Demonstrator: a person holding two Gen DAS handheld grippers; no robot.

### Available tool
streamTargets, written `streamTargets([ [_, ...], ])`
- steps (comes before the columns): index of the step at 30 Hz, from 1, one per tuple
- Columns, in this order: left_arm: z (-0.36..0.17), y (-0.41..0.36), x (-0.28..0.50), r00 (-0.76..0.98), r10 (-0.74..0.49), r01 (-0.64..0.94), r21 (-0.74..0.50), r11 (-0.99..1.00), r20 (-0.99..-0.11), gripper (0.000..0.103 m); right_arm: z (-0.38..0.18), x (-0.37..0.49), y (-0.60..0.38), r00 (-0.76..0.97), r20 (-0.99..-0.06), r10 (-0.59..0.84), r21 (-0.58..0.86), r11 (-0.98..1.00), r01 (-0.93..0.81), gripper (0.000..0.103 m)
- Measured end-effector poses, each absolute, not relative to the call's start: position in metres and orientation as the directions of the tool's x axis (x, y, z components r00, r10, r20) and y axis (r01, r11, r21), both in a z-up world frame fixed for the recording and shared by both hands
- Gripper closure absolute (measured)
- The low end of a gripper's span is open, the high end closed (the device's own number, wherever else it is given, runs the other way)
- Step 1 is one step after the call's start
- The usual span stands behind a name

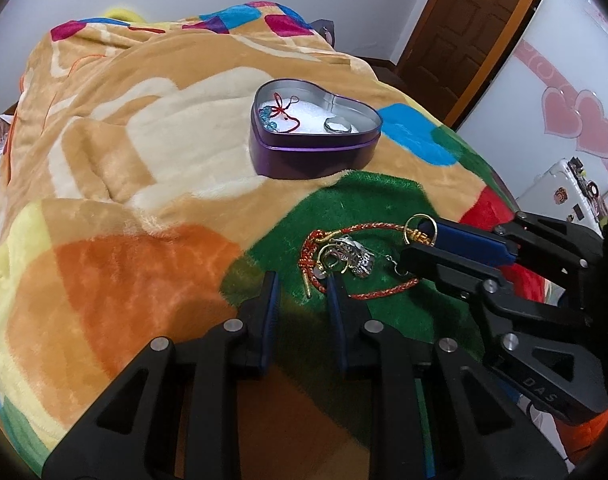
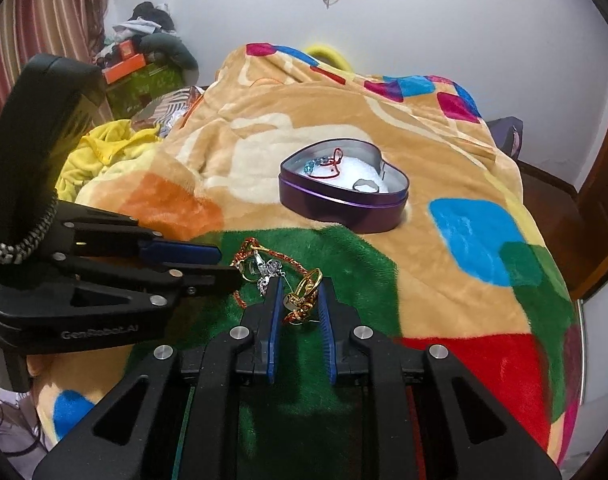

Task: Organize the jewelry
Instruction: 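Grasp the gold stone ring with the right gripper while the left gripper grasps the red braided bracelet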

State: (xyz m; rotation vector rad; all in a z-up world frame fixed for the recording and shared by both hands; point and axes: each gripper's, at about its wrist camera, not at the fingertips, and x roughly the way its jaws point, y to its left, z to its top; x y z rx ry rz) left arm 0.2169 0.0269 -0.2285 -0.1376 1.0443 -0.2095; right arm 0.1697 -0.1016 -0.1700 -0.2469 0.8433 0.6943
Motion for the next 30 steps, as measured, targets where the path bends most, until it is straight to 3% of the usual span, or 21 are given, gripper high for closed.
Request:
streamTargets([
  [8,-0.231,0.021,0.218,0.499,-0.21,0.117,-0.175,0.978,-0.841,0.083,-0.178,0.178,-0.109,0.459,-0.769,0.445,0.094,0.789,-0.608,0.087],
  [21,-0.232,0.02,0.219,0.506,-0.21,0.111,-0.178,0.978,-0.837,0.101,-0.175,0.185,-0.141,0.453,-0.787,0.419,0.124,0.827,-0.548,0.087],
  [25,-0.227,0.022,0.216,0.524,-0.198,0.1,-0.171,0.98,-0.828,0.102,-0.175,0.182,-0.134,0.43,-0.788,0.44,0.139,0.808,-0.573,0.076],
  [30,-0.22,0.025,0.209,0.552,-0.176,0.093,-0.15,0.984,-0.815,0.102,-0.187,0.182,-0.122,0.44,-0.803,0.401,0.081,0.806,-0.586,0.075],
])
